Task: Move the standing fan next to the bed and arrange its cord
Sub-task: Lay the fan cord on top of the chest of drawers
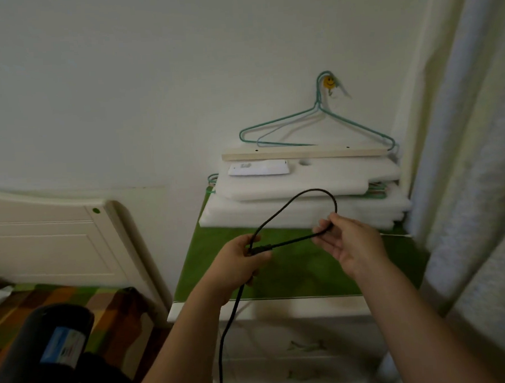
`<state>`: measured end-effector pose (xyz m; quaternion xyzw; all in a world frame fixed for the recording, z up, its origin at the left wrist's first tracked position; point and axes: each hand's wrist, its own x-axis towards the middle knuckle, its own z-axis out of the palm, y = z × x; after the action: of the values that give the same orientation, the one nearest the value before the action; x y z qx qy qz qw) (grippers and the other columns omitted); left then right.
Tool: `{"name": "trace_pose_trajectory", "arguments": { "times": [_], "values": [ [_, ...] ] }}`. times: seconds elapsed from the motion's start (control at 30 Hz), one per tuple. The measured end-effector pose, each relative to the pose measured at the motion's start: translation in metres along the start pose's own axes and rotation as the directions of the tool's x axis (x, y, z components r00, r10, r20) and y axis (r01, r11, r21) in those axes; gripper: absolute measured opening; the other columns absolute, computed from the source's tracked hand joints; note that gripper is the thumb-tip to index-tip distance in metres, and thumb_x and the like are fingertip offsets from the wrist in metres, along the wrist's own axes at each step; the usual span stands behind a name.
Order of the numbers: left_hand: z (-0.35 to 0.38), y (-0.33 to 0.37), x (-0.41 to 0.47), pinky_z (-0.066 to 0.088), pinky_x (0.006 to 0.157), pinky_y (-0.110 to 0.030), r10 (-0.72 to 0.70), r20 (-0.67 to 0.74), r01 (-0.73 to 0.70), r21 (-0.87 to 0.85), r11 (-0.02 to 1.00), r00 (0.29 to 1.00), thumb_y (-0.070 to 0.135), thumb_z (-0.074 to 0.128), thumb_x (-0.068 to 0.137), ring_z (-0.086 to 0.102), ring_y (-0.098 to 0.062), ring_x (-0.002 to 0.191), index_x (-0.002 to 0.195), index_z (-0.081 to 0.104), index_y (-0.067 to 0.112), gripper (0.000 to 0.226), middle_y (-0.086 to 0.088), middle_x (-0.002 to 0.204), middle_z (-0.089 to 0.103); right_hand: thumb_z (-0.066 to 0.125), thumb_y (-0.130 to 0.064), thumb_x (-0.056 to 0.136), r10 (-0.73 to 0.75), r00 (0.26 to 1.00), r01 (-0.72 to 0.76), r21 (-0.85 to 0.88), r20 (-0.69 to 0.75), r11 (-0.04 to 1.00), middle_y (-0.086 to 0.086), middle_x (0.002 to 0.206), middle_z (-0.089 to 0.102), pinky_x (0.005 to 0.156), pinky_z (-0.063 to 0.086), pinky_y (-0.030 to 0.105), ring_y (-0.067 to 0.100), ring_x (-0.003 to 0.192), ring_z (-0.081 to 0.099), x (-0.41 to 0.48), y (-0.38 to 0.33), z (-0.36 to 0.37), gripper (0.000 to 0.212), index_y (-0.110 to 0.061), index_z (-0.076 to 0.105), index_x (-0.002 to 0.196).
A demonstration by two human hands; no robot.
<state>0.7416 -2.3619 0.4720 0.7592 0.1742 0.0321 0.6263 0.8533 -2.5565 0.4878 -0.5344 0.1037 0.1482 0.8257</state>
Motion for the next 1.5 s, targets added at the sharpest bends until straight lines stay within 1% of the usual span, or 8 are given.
{"name": "trace_pose_trajectory", "arguments": {
  "times": [0.17, 0.37, 0.53, 0.67, 1.07, 1.27, 1.4, 1.5],
  "values": [
    [-0.003, 0.0, 0.005, 0.04, 0.045, -0.013, 0.087, 0.017, -0.088, 0.281, 0.956, 0.996, 0.02, 0.072, 0.092, 0.053, 0.002, 0.045, 0.096, 0.067, 0.035, 0.017, 0.007, 0.067, 0.066, 0.068, -0.017, 0.094, -0.028, 0.999, 0.024, -0.095, -0.038, 0.995, 0.011, 0.072, 0.074, 0.05, 0.057, 0.034, 0.026, 0.06, 0.072, 0.005, 0.012, -0.025, 0.012, -0.01, 0.063, 0.102],
    [-0.036, 0.016, 0.011, 0.039, 0.052, -0.013, 0.108, -0.019, -0.074, 0.613, 0.787, 0.994, 0.023, 0.071, 0.092, 0.054, 0.003, 0.059, 0.11, 0.075, 0.02, 0.019, 0.012, 0.076, 0.064, 0.069, -0.018, 0.093, 0.0, 0.999, 0.013, -0.241, 0.053, 0.97, 0.011, 0.074, 0.073, 0.045, 0.054, 0.03, 0.022, 0.056, 0.07, 0.001, 0.025, -0.026, 0.018, -0.002, 0.067, 0.1],
    [-0.061, 0.03, 0.018, 0.043, 0.059, -0.022, 0.165, -0.098, -0.052, 0.691, 0.721, 0.981, 0.024, 0.07, 0.093, 0.057, -0.007, 0.066, 0.122, 0.071, 0.019, 0.03, 0.009, 0.082, 0.064, 0.068, -0.014, 0.093, 0.043, 0.994, -0.018, -0.242, 0.098, 0.97, 0.013, 0.073, 0.07, 0.042, 0.052, 0.028, 0.02, 0.053, 0.068, 0.0, 0.03, -0.006, 0.017, 0.001, 0.066, 0.099],
    [-0.05, 0.025, 0.03, 0.049, 0.097, -0.04, 0.259, -0.1, -0.099, 0.75, 0.654, 0.961, 0.031, 0.068, 0.094, 0.061, -0.031, 0.112, 0.134, 0.065, 0.02, 0.041, -0.01, 0.119, 0.069, 0.067, -0.009, 0.093, 0.041, 0.998, -0.03, -0.225, 0.046, 0.974, 0.014, 0.068, 0.066, 0.042, 0.053, 0.028, 0.02, 0.051, 0.066, 0.01, 0.027, -0.006, 0.011, 0.002, 0.064, 0.095],
    [0.017, -0.039, 0.054, 0.029, 0.097, -0.036, 0.284, 0.052, -0.166, 0.906, 0.391, 0.957, 0.052, 0.045, 0.101, 0.042, -0.026, 0.12, 0.156, 0.034, 0.029, 0.06, -0.002, 0.133, 0.049, 0.066, -0.008, 0.093, -0.128, 0.976, 0.032, -0.467, -0.174, 0.884, 0.014, 0.068, 0.064, 0.039, 0.05, 0.026, 0.02, 0.048, 0.061, 0.058, 0.014, -0.053, 0.005, -0.003, 0.067, 0.09],
    [0.023, -0.05, 0.05, 0.01, 0.122, -0.044, 0.33, 0.041, -0.186, 0.887, 0.423, 0.943, 0.052, 0.042, 0.101, 0.024, -0.026, 0.147, 0.16, 0.02, 0.023, 0.07, -0.002, 0.158, 0.033, 0.067, -0.014, 0.092, -0.253, 0.958, 0.085, -0.708, -0.134, 0.701, 0.011, 0.072, 0.069, 0.041, 0.047, 0.028, 0.024, 0.054, 0.063, 0.06, 0.022, -0.055, 0.013, -0.005, 0.073, 0.098],
    [0.025, -0.051, 0.039, -0.011, 0.123, -0.051, 0.387, 0.034, -0.217, 0.872, 0.44, 0.921, 0.058, 0.042, 0.098, 0.006, -0.024, 0.155, 0.16, 0.021, 0.023, 0.075, 0.0, 0.166, 0.023, 0.066, -0.012, 0.09, -0.502, 0.863, 0.22, -0.849, -0.061, 0.48, 0.019, 0.105, 0.069, 0.079, 0.047, 0.033, 0.035, 0.097, 0.064, 0.05, 0.025, -0.054, 0.021, -0.001, 0.071, 0.107],
    [0.03, -0.053, 0.032, -0.013, 0.123, -0.049, 0.441, -0.013, -0.21, 0.867, 0.452, 0.897, 0.059, 0.038, 0.1, 0.004, -0.023, 0.156, 0.16, 0.025, 0.021, 0.072, 0.001, 0.167, 0.022, 0.07, -0.01, 0.087, -0.676, 0.73, 0.386, -0.878, 0.103, 0.283, 0.022, 0.11, 0.065, 0.095, 0.047, 0.042, 0.039, 0.106, 0.059, 0.034, 0.034, -0.049, 0.024, 0.0, 0.071, 0.109]
  ]
}}
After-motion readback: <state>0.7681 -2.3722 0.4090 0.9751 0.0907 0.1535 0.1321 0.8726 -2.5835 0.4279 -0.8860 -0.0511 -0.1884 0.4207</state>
